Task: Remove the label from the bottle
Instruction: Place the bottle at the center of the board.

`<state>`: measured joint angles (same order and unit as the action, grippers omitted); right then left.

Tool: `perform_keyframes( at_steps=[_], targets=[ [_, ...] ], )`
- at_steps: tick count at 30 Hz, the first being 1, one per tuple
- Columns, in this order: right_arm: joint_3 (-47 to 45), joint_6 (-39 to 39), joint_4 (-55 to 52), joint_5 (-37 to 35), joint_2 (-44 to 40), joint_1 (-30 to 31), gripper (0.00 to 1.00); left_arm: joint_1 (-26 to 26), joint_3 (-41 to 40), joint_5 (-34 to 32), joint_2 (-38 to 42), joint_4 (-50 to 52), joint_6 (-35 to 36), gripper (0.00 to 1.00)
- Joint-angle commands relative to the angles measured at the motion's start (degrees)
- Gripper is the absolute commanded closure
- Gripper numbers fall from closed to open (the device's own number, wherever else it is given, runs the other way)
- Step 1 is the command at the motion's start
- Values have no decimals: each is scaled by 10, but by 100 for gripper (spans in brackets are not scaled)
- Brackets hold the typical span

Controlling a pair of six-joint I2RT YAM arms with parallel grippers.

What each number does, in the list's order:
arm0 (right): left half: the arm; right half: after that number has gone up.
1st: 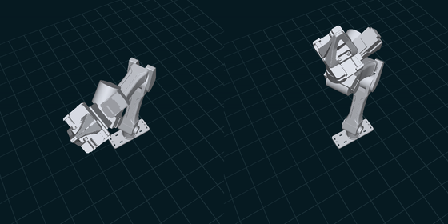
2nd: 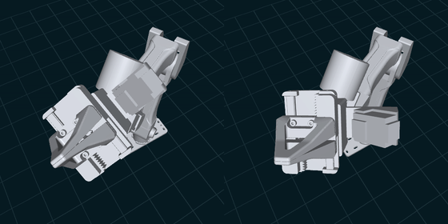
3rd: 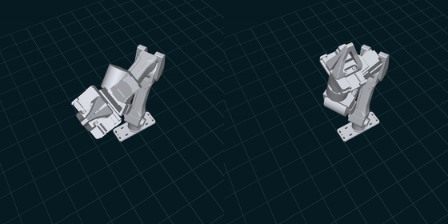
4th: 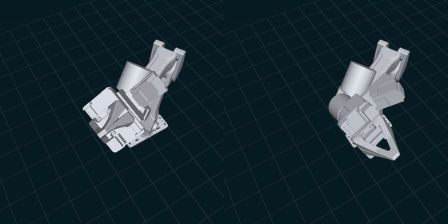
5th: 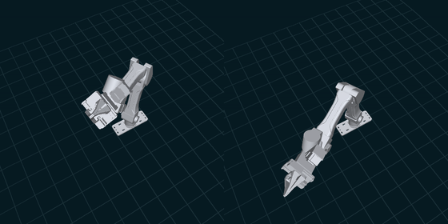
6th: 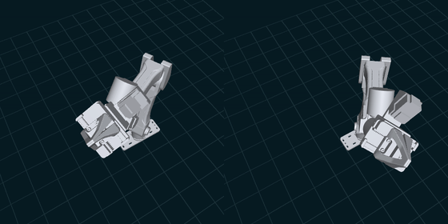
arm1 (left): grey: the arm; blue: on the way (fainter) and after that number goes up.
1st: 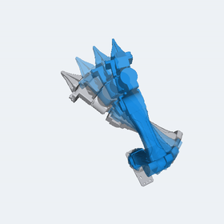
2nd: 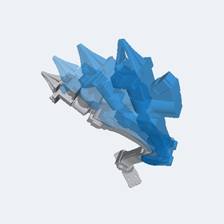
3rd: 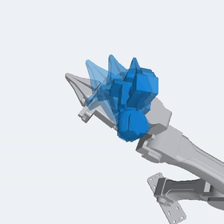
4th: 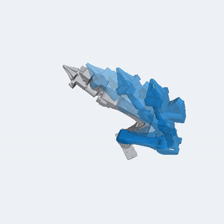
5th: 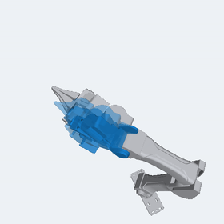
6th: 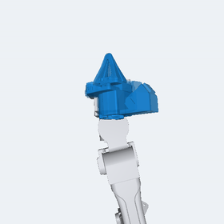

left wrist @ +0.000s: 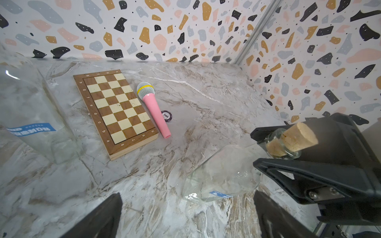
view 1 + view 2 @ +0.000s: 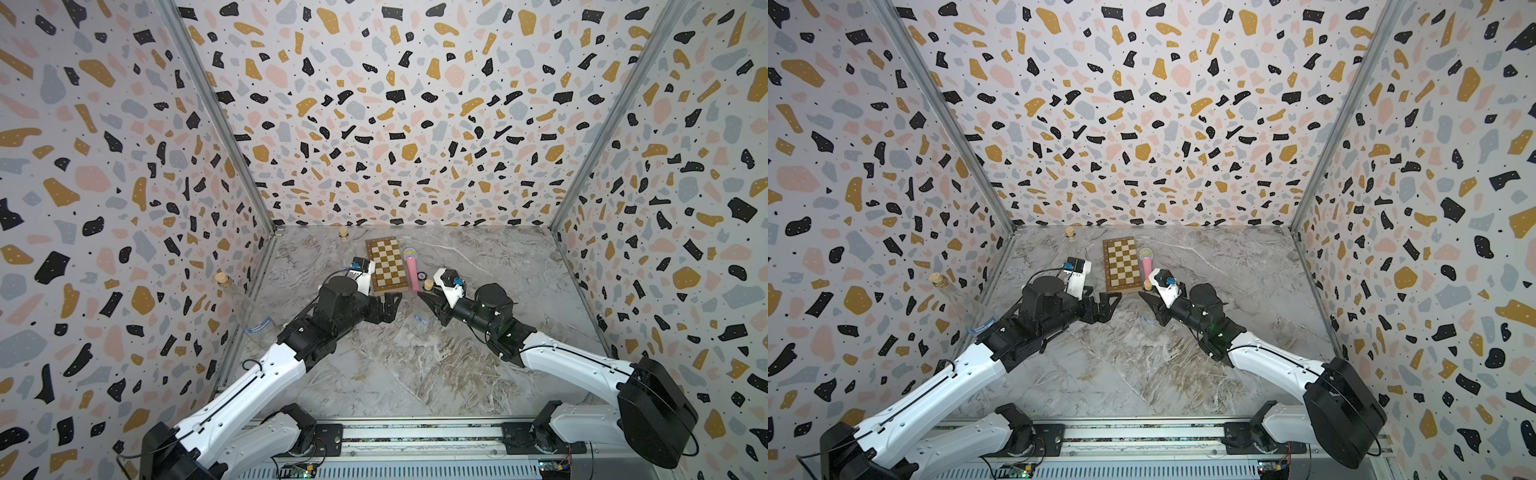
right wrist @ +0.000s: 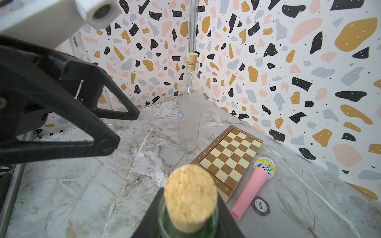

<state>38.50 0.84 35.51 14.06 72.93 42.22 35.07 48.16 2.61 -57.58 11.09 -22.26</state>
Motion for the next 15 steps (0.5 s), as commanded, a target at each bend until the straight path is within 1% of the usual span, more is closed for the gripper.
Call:
perform_keyframes(
  at_steps=[1,11,15],
  targets=[
    [5,-8,69,13,-7,1,86,2,16,-3,2,-16,14,0],
    [10,-15,81,24,-2,8,86,2,7,-12,2,-23,18,0],
    [12,-14,89,31,9,9,86,2,-3,-5,7,-32,16,0]
  ],
)
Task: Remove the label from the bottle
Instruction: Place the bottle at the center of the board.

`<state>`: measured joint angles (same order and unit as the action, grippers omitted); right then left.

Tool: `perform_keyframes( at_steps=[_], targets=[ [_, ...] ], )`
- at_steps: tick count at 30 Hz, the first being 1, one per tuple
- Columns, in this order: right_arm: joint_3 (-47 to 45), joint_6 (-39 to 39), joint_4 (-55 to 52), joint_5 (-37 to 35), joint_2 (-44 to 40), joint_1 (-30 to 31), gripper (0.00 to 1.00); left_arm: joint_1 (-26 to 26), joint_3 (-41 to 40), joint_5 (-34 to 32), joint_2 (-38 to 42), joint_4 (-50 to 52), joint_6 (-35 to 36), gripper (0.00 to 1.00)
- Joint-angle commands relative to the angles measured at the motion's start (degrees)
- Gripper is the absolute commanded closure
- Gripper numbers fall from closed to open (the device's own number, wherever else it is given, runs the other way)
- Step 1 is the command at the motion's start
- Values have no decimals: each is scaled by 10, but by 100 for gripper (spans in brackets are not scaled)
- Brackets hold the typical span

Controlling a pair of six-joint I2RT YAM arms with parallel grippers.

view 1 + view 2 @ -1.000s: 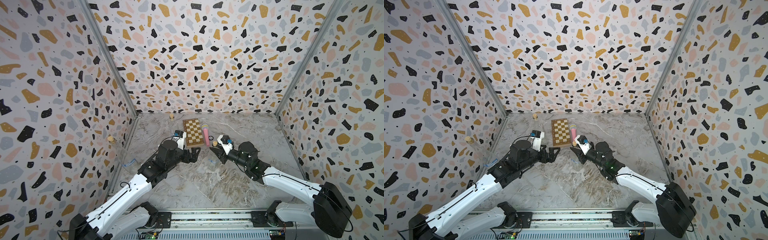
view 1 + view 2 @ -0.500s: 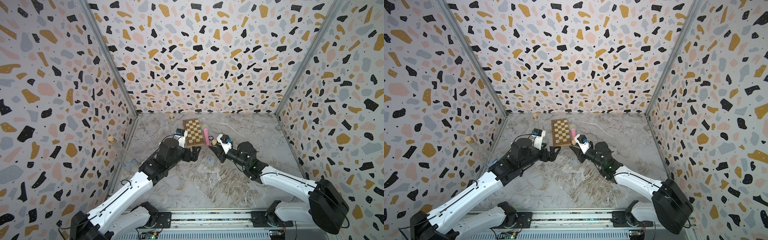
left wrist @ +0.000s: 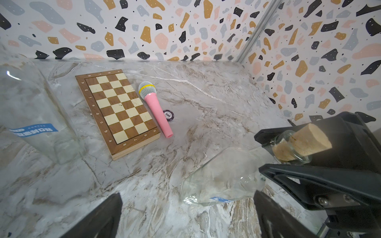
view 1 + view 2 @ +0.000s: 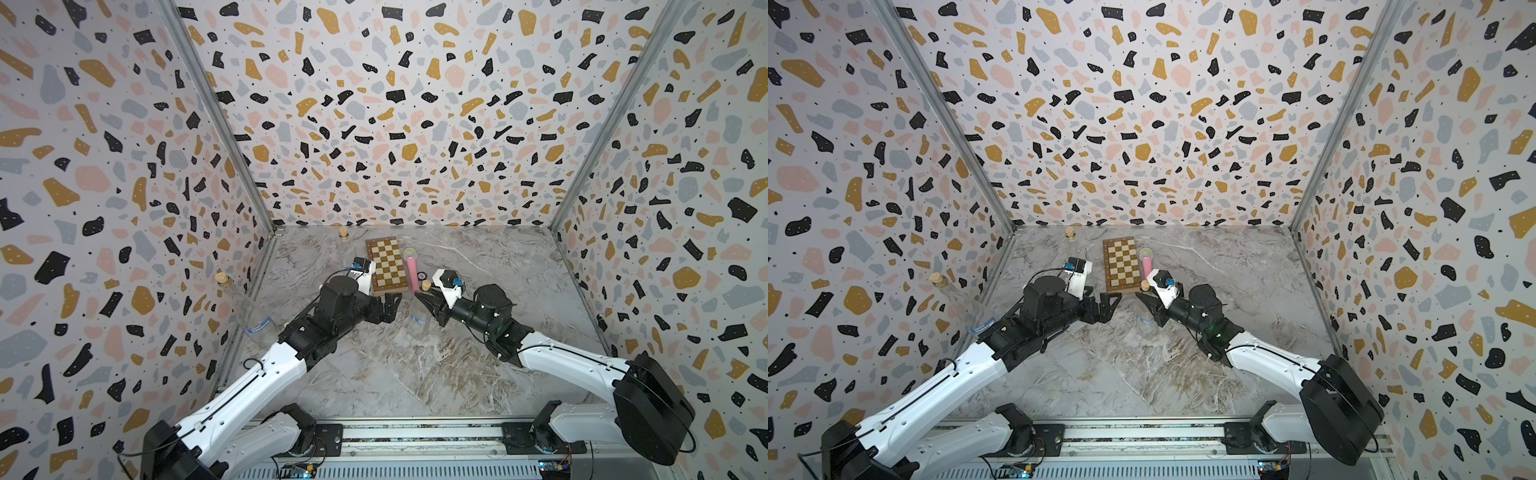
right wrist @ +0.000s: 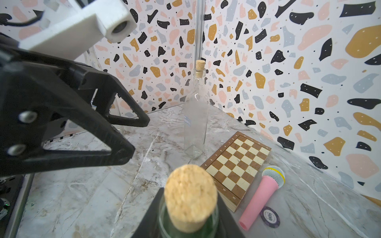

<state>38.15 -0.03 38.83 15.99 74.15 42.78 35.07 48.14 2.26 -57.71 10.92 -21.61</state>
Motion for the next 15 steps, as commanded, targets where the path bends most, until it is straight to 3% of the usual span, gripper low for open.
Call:
perform_keyframes(
  at_steps=[1,6,15],
  targets=[
    [17,-6,55,16,0,4,86,2,-5,3,10,-35,7,0],
    [19,-3,50,24,5,5,82,2,-12,10,13,-42,6,0],
    [22,-1,35,14,8,11,47,2,-17,9,17,-49,13,0]
  ],
)
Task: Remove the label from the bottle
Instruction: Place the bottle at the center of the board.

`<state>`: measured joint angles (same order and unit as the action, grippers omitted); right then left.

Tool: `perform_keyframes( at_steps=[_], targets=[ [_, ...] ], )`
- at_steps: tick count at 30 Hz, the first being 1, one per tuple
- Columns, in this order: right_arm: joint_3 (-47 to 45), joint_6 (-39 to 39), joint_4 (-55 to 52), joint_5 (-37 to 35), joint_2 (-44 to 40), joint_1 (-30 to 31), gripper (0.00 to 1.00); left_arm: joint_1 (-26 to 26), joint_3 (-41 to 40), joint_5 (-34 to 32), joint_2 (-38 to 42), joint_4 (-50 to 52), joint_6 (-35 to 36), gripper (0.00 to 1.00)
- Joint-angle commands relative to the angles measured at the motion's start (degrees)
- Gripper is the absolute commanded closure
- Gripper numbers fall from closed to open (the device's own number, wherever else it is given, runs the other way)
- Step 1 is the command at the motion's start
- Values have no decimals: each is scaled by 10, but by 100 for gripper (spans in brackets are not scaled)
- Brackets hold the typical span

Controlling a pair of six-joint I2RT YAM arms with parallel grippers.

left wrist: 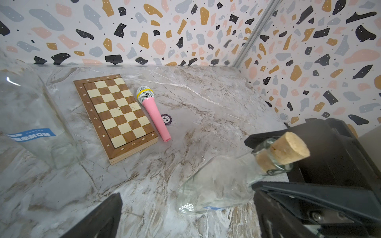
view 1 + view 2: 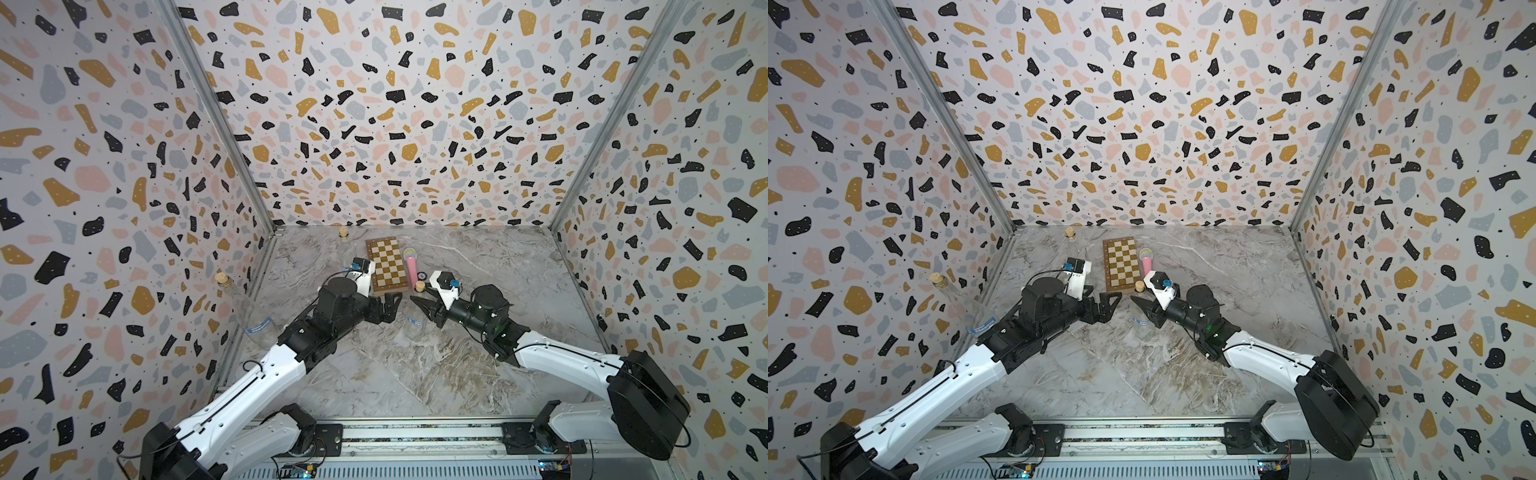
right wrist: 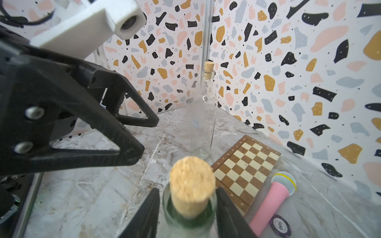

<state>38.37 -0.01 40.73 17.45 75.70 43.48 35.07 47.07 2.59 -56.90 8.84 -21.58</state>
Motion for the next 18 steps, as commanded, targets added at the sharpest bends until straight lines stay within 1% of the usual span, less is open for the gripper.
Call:
perform_keyframes(
  at_steps=[1,4,6,8,10,12,15,18],
  targets=[
    [20,-2,15,-3,-8,4,43,2,-6,6,9,-27,15,0],
    [19,-3,12,-8,-11,4,33,2,-6,6,12,-26,19,0],
    [17,-2,3,-10,-19,4,28,2,-5,9,15,-23,24,0],
    [13,-1,-19,-11,-41,4,22,2,-5,29,18,-19,39,0],
    [3,0,-53,-15,-79,4,18,2,-3,79,21,-13,60,0],
    [-12,1,-89,-26,-127,4,13,3,-6,109,28,-12,76,0],
    [-46,1,-138,-41,-197,-4,10,6,-20,120,45,-24,95,0],
    [-81,-1,-173,-45,-255,-14,9,13,-32,121,45,-52,104,0]
  ],
)
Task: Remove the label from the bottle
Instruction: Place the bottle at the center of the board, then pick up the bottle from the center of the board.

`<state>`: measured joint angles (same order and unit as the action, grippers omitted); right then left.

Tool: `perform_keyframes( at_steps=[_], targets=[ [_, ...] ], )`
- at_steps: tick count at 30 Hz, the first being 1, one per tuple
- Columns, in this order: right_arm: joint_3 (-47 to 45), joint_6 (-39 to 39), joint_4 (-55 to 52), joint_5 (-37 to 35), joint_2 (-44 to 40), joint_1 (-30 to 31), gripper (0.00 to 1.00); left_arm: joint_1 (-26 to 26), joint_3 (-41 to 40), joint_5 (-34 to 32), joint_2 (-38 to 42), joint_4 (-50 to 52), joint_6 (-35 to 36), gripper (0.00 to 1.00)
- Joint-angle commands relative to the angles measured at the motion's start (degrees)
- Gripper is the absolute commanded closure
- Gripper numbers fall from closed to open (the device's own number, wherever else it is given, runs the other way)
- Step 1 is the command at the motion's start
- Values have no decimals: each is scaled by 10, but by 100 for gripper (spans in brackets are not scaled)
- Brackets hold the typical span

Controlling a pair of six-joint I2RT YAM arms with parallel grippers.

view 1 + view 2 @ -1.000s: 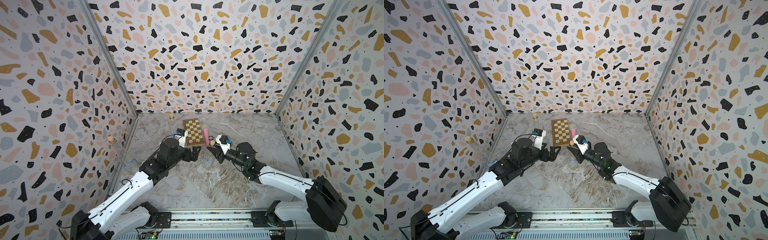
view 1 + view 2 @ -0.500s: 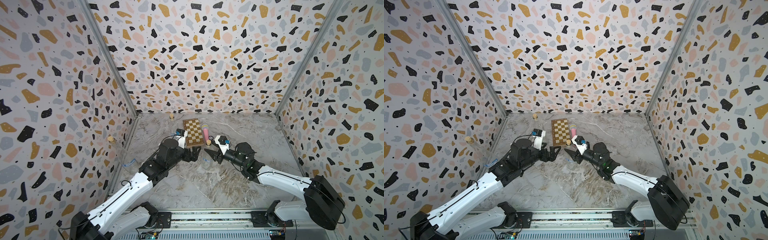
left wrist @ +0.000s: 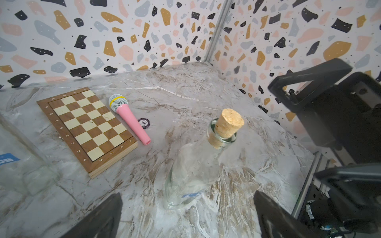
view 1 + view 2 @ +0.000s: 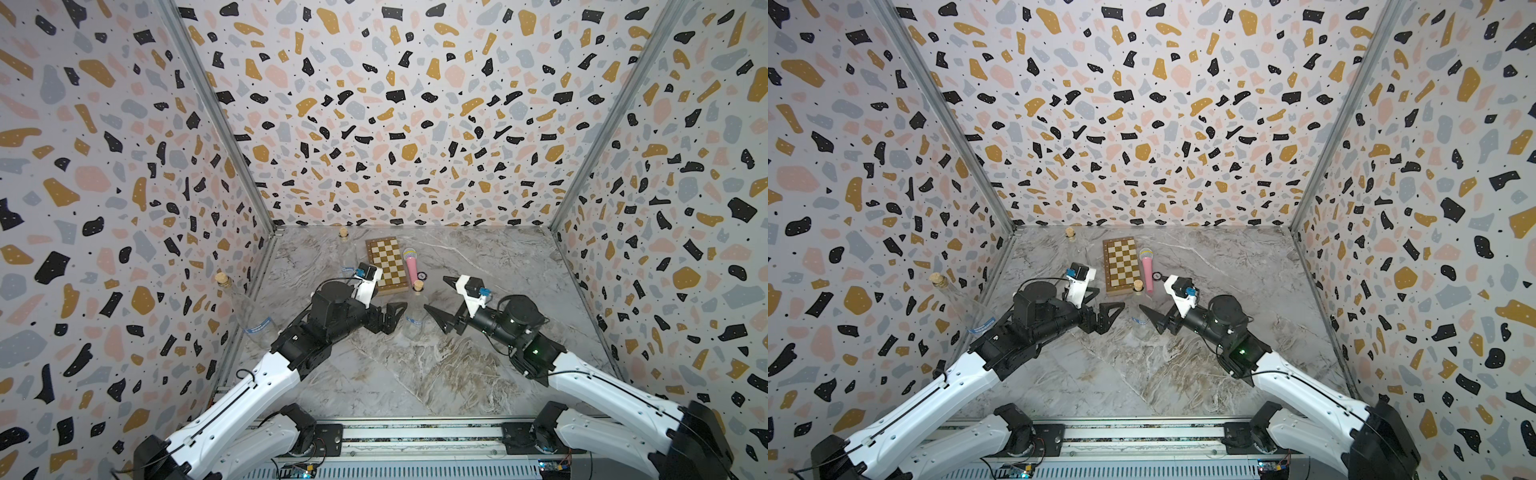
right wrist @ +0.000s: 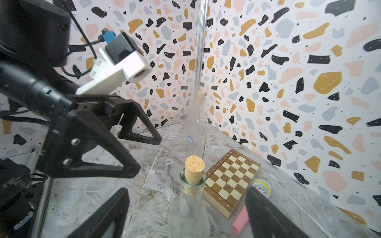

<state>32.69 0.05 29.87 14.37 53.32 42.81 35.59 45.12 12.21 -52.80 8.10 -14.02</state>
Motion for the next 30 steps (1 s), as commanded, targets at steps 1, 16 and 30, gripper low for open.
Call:
perform_keyframes(
  at_steps=[1,16,30],
  targets=[
    [-31,-1,-80,-13,-48,-7,9,11,-14,24,-1,-55,30,0],
    [-57,-13,-111,-29,-101,-11,2,51,-67,-22,-94,-307,29,2],
    [-52,-32,-103,-12,-80,-11,0,52,-72,-61,-158,-388,51,5]
  ],
)
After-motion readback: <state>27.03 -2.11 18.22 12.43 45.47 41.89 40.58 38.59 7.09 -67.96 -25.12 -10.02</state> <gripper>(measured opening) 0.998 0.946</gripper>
